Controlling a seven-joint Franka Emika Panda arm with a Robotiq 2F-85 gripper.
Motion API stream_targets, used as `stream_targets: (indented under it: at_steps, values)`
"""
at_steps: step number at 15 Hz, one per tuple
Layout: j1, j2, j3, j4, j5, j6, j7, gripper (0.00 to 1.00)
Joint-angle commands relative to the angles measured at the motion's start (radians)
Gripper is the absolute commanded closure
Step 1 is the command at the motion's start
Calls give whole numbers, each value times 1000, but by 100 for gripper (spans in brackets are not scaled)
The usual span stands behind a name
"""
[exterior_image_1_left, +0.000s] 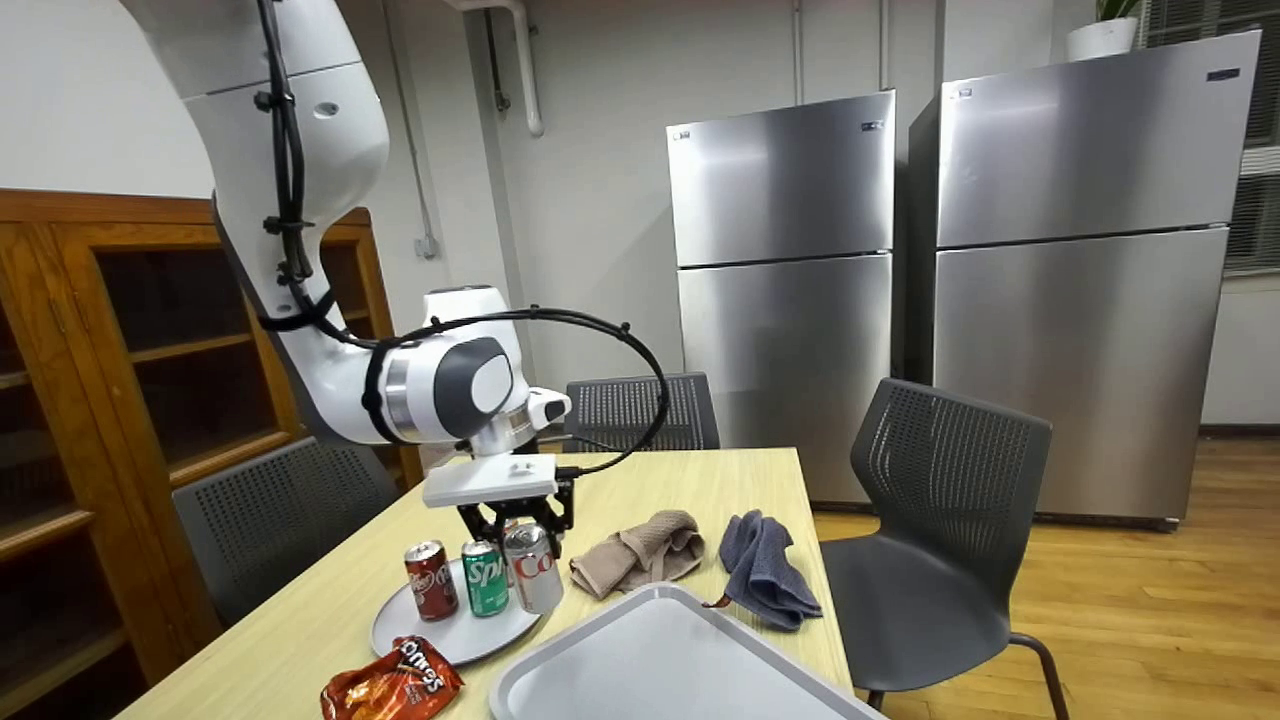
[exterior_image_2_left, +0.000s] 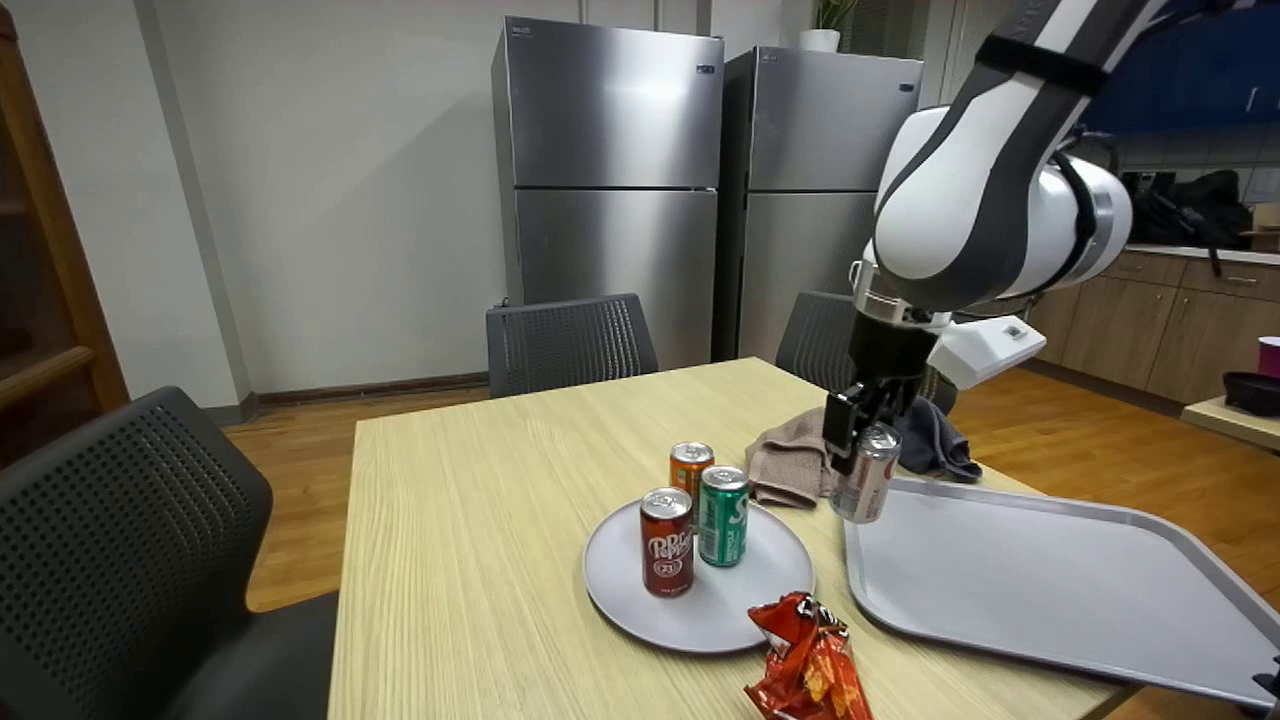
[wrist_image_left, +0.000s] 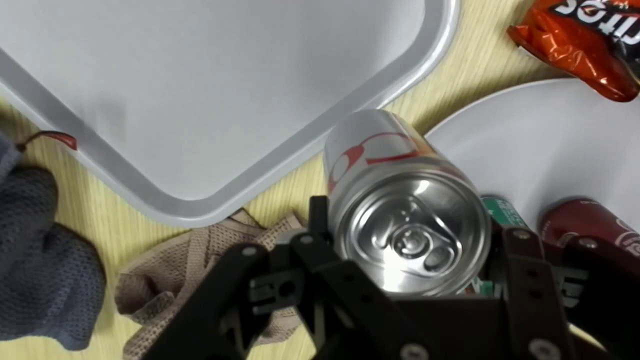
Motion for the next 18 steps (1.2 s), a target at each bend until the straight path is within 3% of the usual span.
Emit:
stream_targets:
  at_steps: [1, 8, 18]
  values:
    - [-68, -38, 0, -35, 45, 7, -51, 62]
    - [-131, -32, -79, -51, 38, 6, -39, 62]
    - [-209, 22, -114, -42, 77, 17, -40, 62]
